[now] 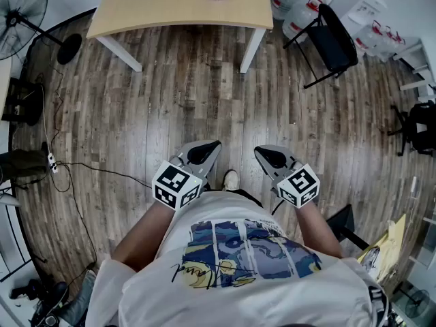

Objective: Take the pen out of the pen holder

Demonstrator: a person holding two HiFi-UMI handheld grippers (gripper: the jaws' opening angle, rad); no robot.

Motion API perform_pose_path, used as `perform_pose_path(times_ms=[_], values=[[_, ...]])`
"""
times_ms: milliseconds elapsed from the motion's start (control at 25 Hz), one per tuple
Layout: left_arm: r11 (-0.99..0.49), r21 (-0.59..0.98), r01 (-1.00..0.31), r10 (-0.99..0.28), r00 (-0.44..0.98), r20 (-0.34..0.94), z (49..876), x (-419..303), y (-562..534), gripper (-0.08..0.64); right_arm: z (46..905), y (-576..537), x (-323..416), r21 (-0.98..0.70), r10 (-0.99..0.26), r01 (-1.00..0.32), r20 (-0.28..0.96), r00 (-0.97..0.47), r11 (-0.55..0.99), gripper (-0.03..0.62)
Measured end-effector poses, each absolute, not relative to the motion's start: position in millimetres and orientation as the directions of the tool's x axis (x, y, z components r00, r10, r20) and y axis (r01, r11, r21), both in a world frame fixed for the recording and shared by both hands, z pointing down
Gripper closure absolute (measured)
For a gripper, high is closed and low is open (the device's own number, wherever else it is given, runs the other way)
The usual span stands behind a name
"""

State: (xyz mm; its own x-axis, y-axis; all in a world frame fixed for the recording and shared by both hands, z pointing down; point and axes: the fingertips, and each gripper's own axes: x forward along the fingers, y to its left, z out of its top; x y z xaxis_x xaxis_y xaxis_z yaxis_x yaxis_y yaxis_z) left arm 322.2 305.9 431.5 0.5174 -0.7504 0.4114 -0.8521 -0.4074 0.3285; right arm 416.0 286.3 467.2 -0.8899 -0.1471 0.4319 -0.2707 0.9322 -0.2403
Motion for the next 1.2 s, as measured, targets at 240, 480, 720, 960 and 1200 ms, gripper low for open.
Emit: perform_pose_path(times_ms=[240, 480, 720, 960, 1200], values=[[-0.331, 0.345, -0.878, -0.799, 0.455, 0.393, 434.6, 299.8, 299.5, 0.552, 467.9, 264.7, 401.5, -0.196, -0.121, -0.224, 0.432, -0.894, 0.955, 0.586], [-0.344, 0.336, -0.877, -0.819, 0.455, 0.350, 437.2, 245.8, 261.5, 0.552, 473.6, 232.7, 354.9, -0.165, -0.145, -0.242, 0.450, -0.881, 0.956, 0.586], [-0.384, 0.356, -0.852, -0.815, 0.494, 0.302, 415.2, 163.3, 215.2, 0.552, 460.5, 189.4, 267.9, -0.130, -0.164, -0.260, 0.495, -0.853, 0.957, 0.586], [-0.386, 0.396, -0.833, -0.799, 0.517, 0.307, 421.1, 78.6, 192.4, 0.552, 456.5, 143.3, 174.6, -0.126, -0.187, -0.287, 0.505, -0.843, 0.950, 0.567], [-0.363, 0.367, -0.857, -0.809, 0.485, 0.332, 434.9, 29.3, 164.2, 0.551, 457.1, 105.9, 129.7, -0.097, -0.220, -0.309, 0.507, -0.833, 0.946, 0.518]])
